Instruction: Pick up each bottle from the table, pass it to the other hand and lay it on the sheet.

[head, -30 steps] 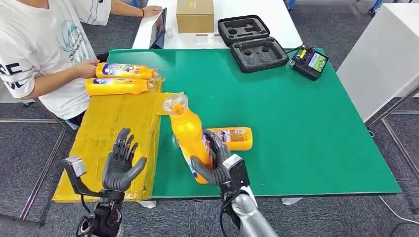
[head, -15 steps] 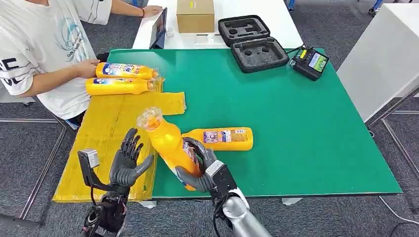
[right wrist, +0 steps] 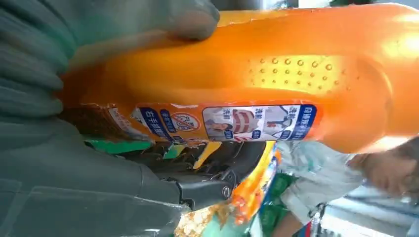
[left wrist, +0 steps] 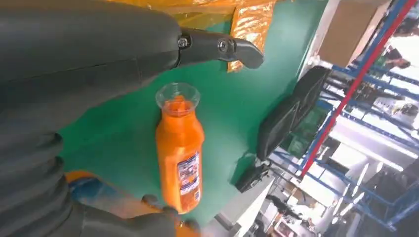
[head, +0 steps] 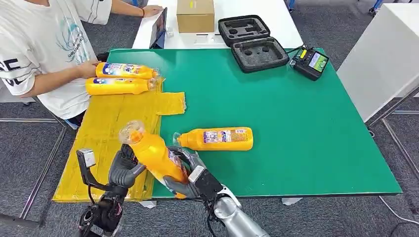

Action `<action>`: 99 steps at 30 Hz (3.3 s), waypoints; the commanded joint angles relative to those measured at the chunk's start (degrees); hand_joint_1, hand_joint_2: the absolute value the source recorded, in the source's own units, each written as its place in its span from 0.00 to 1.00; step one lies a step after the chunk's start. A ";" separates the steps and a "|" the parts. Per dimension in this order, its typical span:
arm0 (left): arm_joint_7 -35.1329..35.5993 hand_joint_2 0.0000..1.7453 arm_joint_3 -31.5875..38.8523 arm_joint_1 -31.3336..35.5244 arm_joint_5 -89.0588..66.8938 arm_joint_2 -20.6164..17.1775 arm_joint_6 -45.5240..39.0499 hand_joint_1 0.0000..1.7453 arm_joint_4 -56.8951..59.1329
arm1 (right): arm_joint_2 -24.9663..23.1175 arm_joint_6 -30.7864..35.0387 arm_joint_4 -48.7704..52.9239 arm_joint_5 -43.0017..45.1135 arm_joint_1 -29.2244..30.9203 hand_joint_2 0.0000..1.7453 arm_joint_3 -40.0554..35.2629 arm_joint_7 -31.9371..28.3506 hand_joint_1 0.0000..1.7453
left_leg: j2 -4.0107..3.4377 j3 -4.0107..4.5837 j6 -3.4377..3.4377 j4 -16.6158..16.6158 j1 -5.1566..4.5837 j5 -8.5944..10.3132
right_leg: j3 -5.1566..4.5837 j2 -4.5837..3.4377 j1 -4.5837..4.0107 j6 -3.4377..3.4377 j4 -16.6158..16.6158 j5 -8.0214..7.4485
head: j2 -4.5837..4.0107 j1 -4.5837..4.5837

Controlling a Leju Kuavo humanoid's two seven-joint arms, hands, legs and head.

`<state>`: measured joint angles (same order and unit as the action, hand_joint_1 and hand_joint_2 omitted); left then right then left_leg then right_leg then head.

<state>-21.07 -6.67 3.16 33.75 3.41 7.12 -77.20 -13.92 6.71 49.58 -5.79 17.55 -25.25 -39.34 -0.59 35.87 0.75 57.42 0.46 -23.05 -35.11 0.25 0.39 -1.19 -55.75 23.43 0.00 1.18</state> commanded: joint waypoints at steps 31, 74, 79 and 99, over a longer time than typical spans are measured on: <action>1.15 1.00 -10.89 1.09 -2.49 -1.41 1.97 0.00 -3.63 | -0.41 7.90 -3.39 -3.05 2.56 1.00 4.97 2.51 1.00 | -0.03 -0.11 -0.01 -0.03 0.00 -0.06 | 0.13 -0.05 0.00 0.01 0.03 0.03 | 0.00 -0.02; -0.95 1.00 -12.99 10.77 -0.03 1.01 -4.51 1.00 5.51 | -5.58 9.68 -16.94 -17.91 7.08 1.00 -10.40 8.59 1.00 | 0.06 -0.26 -0.04 -0.02 0.05 -0.03 | 0.25 0.11 -0.04 0.04 0.03 0.06 | 0.00 -0.02; -2.91 1.00 -11.35 9.90 0.43 1.58 -4.86 1.00 1.24 | -5.37 9.55 -17.14 -18.86 7.62 1.00 -10.66 8.94 1.00 | 0.09 -0.30 -0.04 0.02 0.07 -0.08 | 0.31 0.14 -0.06 0.04 0.00 0.12 | 0.00 0.00; -16.23 1.00 -0.13 6.79 -10.19 1.39 -20.71 1.00 -8.22 | 3.09 12.26 31.61 -7.44 -4.40 0.00 -1.88 -0.66 0.00 | 0.20 -0.16 -0.02 0.09 0.03 -0.13 | 0.23 0.21 -0.02 0.03 -0.07 0.19 | 0.00 -0.09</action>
<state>-32.93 -13.97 7.89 29.58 3.71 -6.06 -83.40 -15.98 14.34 54.31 -17.52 21.06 -30.80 -37.44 -0.67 35.91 0.73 57.43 0.47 -23.03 -35.16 0.21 0.39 -1.18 -55.76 23.39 0.00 1.09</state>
